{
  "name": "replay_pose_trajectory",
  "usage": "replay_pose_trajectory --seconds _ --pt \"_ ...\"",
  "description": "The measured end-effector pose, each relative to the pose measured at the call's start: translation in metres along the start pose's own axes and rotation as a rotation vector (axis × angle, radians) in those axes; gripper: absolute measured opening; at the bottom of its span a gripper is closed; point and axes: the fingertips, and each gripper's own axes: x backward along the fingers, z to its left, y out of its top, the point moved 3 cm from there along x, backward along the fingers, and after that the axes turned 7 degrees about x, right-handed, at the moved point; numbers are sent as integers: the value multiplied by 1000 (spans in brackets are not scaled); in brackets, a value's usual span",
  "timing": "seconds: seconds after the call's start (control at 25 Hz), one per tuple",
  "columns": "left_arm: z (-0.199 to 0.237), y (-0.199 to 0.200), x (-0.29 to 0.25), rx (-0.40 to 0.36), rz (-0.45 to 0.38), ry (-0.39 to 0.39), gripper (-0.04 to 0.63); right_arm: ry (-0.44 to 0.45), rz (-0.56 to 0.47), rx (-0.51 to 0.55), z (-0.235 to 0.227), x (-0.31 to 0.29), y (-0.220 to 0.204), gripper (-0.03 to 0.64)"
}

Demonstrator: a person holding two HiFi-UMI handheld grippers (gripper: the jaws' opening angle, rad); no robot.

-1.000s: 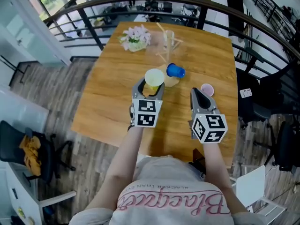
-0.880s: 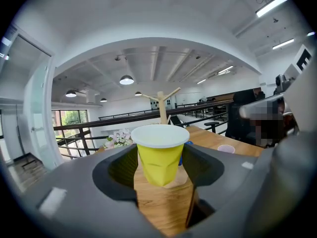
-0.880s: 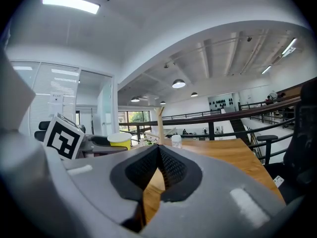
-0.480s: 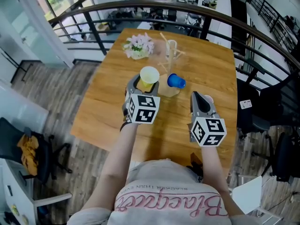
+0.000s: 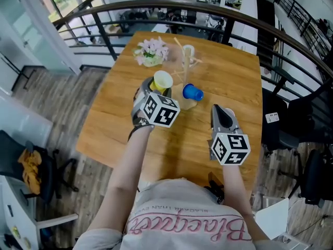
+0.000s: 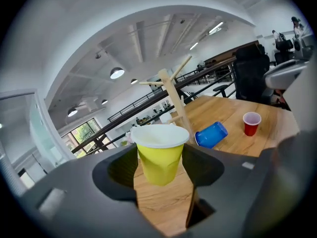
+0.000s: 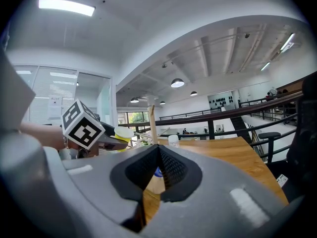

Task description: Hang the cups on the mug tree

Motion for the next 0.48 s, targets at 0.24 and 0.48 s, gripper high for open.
replay_pose_trajectory --seconds 0.24,0.48 --pt "-4 -6 -24 -144 119 15 295 2 16 -17 -3 -1 -10 2" --pt "-8 11 -32 -326 125 38 295 -9 19 -44 -9 0 -15 2"
